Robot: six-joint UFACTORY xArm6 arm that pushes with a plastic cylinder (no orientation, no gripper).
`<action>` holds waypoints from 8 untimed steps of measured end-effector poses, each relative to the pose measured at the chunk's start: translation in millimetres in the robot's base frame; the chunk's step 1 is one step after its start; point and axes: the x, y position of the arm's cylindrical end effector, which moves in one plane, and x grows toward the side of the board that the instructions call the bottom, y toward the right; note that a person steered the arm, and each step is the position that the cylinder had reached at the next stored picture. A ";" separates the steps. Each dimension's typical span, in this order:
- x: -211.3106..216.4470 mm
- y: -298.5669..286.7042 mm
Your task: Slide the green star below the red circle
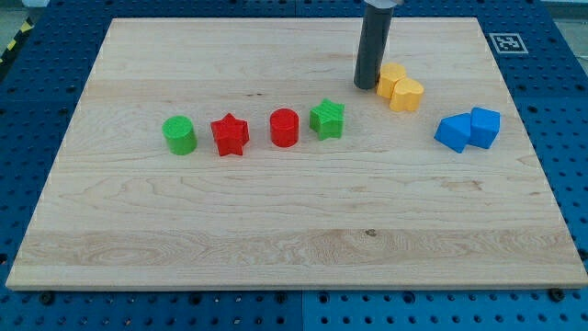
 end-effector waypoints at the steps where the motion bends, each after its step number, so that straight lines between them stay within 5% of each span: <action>1: 0.0 -23.2; 4: 59.8 -47.6; 6: 9.6 -63.1; 8: 71.2 -62.3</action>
